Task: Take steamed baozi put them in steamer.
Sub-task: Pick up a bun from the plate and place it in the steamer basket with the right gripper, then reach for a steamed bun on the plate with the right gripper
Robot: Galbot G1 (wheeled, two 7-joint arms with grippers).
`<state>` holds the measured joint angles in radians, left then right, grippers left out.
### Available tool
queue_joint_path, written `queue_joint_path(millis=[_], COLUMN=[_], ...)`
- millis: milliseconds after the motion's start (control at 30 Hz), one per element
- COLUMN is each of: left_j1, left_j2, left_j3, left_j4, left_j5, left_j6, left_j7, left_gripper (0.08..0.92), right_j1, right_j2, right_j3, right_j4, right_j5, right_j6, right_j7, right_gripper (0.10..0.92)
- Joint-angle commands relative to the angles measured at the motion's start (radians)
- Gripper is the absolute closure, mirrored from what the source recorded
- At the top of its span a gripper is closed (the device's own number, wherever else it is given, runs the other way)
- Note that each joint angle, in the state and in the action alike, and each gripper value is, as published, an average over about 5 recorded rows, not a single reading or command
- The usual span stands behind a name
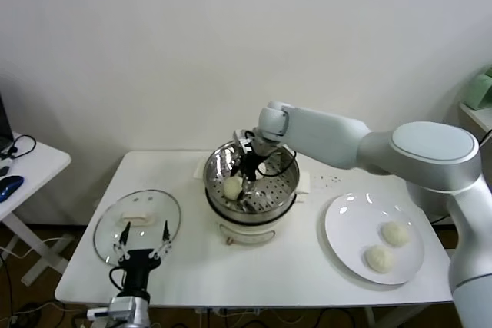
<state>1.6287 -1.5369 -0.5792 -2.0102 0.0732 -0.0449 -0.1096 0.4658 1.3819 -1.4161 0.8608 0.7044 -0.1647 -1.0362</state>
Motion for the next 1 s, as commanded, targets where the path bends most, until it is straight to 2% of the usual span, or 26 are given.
queue_joint_path(millis=[33,267,533,800,1000], left_j1=[0.002,0.000,-0.004,0.000,0.007], left_j2=[0.000,0.000,0.009,0.016,0.016], left_j3=[-0.001,0.000,-0.003,-0.011,-0.016], left_j4=[0.000,-0.002,-0.005,-0.013,-0.015], left_j5=[-0.001,-0.002,-0.011,-0.025,-0.021], left_j6=[-0.001,0.000,0.004,0.008,0.015], left_j7=[0.000,0.000,-0.001,-0.001,0.001], left_gripper=[0.177,0.177,0.177,0.177,0.177], right_j1=[0.009,0.122,0.322,0.342,0.162], right_j2=[-0.004,-0.100,-0.396,-0.727,-0.928], right_j3=[0.003,-0.020,-0.047,-0.050,0.048], right_j4=[0.005,0.108,0.359,0.532,0.602], right_j5=[-0.007,-0.008,-0.030,-0.208,-0.393], right_j6=[0.001,0.007,0.012,0.057,0.101], right_j7=[-0.001,-0.033,-0.091,-0.157,-0.179], right_gripper=[0.203,0.203,0.203,0.203,0.203])
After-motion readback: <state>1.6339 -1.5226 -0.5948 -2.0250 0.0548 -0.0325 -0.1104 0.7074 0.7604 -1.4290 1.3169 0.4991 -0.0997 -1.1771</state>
